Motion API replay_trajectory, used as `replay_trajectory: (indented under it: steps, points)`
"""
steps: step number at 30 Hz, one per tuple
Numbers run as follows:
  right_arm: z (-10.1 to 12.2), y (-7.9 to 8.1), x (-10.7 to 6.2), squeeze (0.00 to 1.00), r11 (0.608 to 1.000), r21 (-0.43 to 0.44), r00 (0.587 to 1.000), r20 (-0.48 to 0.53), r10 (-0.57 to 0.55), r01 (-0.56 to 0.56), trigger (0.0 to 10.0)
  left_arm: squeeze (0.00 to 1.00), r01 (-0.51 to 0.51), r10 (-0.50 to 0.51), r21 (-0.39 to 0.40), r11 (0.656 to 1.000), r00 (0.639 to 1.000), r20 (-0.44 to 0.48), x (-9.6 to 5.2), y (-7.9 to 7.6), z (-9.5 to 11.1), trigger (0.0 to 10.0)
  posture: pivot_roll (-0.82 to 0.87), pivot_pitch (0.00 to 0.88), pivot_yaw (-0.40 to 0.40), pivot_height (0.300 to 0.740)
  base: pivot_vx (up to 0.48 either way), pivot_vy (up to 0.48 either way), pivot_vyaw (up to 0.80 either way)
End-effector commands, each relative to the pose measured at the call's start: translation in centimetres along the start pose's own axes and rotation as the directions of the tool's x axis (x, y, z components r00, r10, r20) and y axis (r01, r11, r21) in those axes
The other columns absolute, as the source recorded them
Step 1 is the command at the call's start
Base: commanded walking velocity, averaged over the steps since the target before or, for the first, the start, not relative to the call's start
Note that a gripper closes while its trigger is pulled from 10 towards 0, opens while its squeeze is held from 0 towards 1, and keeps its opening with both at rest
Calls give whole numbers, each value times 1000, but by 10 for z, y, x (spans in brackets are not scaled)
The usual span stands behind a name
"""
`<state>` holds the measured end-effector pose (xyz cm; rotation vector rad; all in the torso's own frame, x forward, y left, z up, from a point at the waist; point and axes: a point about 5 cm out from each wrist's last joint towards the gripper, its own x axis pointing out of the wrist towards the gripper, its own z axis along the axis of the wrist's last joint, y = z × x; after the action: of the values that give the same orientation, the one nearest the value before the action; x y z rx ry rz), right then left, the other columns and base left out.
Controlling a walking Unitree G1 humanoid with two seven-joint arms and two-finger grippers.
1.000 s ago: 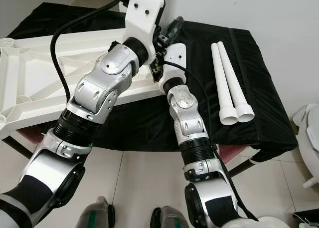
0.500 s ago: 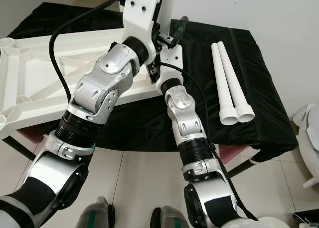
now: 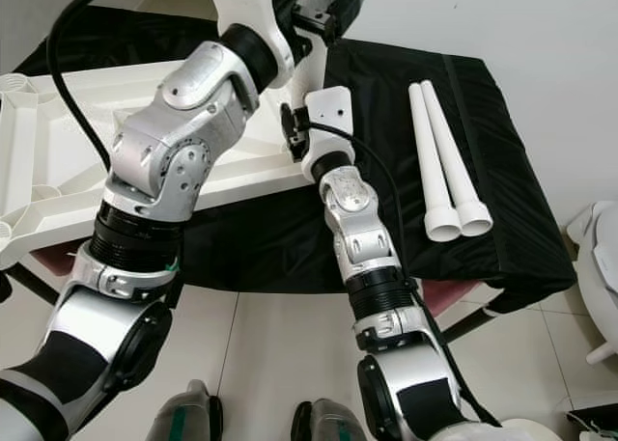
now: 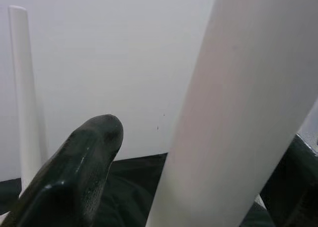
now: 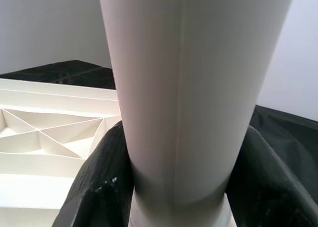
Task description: Building children table
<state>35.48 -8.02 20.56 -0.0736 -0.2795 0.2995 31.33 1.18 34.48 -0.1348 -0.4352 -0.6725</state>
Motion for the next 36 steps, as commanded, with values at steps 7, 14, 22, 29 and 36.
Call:
replay_trajectory:
  steps: [7, 14, 22, 29, 36]
  points:
    - [5, -2, 2, 0, 1000, -13, 1000, 26, -4, 4, 10000, 0, 90, -90, 13, 996, 996, 25, -1, -8, 7, 0, 48, 0, -55, 740, 0, 0, 0]
    - [6, -1, 2, 0, 1000, -9, 999, 32, -6, 6, 10000, 0, 103, -103, 26, 994, 995, 10, -2, -11, 4, 0, 46, 0, -55, 740, 0, 0, 0]
    - [8, -2, 2, 1000, 1000, 18, 999, 49, 5, -5, 10000, 0, 128, -127, 40, 991, 992, -25, -1, -15, 1, 10000, 47, 0, -54, 740, 0, 0, 0]
    - [14, -3, 3, 0, 1000, 17, 995, 95, -9, 8, 10000, 0, 126, -125, 35, 991, 992, -32, 0, -15, 1, 10000, 48, 2, -53, 740, 0, 0, 0]
    - [14, -3, 3, 0, 1000, 16, 996, 87, -12, 11, 10000, 0, 128, -127, 38, 991, 992, -27, 0, -16, 3, 10000, 48, 2, -53, 740, 0, 0, 0]
